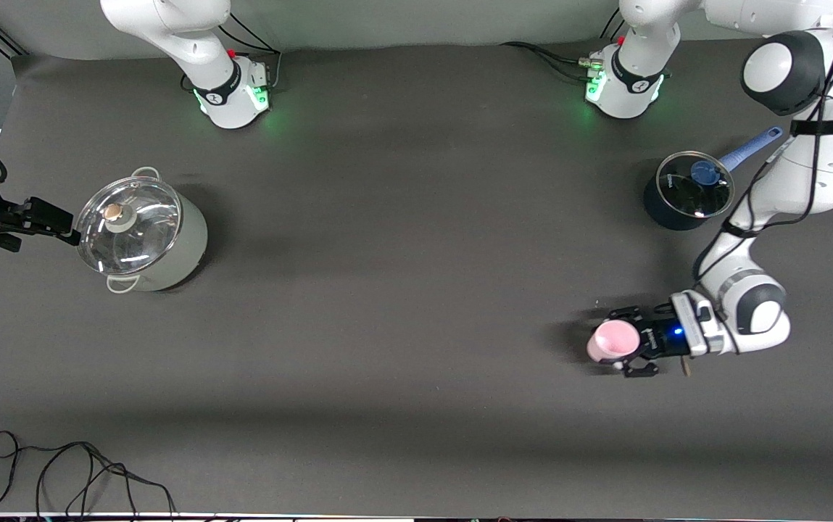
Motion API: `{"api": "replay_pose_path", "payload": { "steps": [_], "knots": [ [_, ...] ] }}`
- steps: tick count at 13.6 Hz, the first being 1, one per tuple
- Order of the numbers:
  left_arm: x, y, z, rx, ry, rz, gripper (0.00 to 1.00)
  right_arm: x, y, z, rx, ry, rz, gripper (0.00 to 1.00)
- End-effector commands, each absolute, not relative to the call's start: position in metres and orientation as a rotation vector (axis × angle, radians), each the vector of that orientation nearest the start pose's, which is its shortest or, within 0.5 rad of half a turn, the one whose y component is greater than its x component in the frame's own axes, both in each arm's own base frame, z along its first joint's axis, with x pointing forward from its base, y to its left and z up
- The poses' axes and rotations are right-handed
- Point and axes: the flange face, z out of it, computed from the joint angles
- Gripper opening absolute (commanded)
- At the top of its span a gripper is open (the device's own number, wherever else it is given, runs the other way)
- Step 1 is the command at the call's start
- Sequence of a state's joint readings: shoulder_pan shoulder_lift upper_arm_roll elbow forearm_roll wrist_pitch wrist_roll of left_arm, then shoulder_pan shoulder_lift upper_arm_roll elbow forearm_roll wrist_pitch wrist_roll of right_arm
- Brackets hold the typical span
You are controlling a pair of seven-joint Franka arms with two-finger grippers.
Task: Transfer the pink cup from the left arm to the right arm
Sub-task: 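Lift the pink cup with the left gripper and carry it toward the right arm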
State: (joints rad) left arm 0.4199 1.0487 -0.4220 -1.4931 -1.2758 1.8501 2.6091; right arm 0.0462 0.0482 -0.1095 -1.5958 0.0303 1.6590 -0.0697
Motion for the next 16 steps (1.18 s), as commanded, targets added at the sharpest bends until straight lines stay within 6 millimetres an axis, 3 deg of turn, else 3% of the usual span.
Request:
{"api": "replay_pose_path", "payload": {
  "steps": [1,4,8,12,16],
  "knots": [
    [0.699,-0.082,0.139,1.343,-1.246,1.425,0.0,0.571,-0.032,0.612,-3.103,0.273,-0.049,1.0],
    [0.717,-0.137,0.174,1.454,-1.204,1.45,0.0,0.567,-0.03,0.618,-3.056,0.591,-0.019,1.0],
    [0.715,-0.209,0.204,1.517,-1.16,1.466,0.0,0.566,-0.022,0.622,-2.905,1.109,0.008,1.0],
    [0.718,-0.274,0.244,1.555,-1.189,1.499,0.0,0.566,-0.02,0.624,-2.79,1.335,0.019,1.0],
    [0.703,-0.369,0.309,1.748,-1.056,1.476,0.0,0.566,-0.02,0.626,-2.78,1.346,0.014,1.0]
  ]
}}
